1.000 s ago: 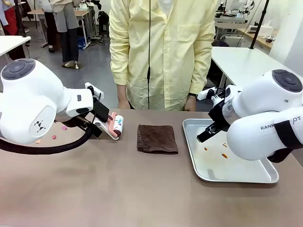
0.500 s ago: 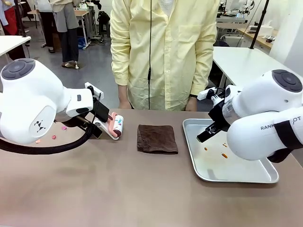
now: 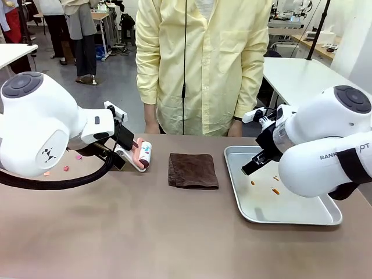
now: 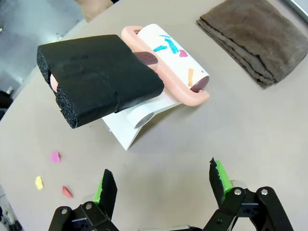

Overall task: Clean the surface of the table.
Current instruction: Hold the Lint Roller with your left hand and the towel with your right hand.

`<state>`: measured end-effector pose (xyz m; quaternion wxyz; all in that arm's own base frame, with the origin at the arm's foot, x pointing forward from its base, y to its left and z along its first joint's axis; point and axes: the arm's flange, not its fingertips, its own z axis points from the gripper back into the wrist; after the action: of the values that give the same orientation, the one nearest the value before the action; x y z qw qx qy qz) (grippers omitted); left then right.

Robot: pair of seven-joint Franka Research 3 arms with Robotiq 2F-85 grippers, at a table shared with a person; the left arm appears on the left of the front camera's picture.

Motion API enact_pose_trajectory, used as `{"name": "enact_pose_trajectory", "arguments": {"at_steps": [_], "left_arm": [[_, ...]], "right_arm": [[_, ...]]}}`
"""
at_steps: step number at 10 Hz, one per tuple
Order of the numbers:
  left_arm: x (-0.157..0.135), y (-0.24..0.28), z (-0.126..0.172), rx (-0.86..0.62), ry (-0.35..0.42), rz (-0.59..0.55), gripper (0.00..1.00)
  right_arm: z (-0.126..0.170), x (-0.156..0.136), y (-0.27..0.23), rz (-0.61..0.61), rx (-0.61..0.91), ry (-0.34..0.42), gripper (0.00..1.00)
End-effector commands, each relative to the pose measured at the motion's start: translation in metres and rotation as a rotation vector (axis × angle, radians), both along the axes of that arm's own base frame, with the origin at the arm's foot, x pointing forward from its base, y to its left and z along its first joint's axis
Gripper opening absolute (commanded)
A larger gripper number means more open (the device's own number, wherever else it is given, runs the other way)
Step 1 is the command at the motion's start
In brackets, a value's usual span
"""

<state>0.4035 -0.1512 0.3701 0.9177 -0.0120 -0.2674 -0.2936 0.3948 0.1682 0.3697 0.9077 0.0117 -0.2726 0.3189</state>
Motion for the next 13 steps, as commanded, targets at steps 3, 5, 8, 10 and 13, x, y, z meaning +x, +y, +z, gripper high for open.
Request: {"name": "enact_pose_trajectory", "arguments": {"at_steps": [3,5,8,10,13], "left_arm": [[0.0,0.0,0.0,0.0,0.0,-0.001,1.0],[0.0,0.0,0.0,0.0,0.0,-0.001,1.0],[0.0,0.0,0.0,0.0,0.0,-0.001,1.0],[-0.01,0.005,0.023,-0.049,0.07,0.011,1.0],[-0.034,0.031,0.081,-0.324,0.31,0.07,1.0]], "right_arm": [[0.0,0.0,0.0,0.0,0.001,0.0,1.0],[0.0,0.0,0.0,0.0,0.001,0.0,1.0],[0.0,0.0,0.0,0.0,0.001,0.0,1.0],[0.018,-0.011,-0.015,0.034,0.104,0.038,1.0],[0.066,-0.029,-0.066,-0.102,0.46,0.314,1.0]]}}
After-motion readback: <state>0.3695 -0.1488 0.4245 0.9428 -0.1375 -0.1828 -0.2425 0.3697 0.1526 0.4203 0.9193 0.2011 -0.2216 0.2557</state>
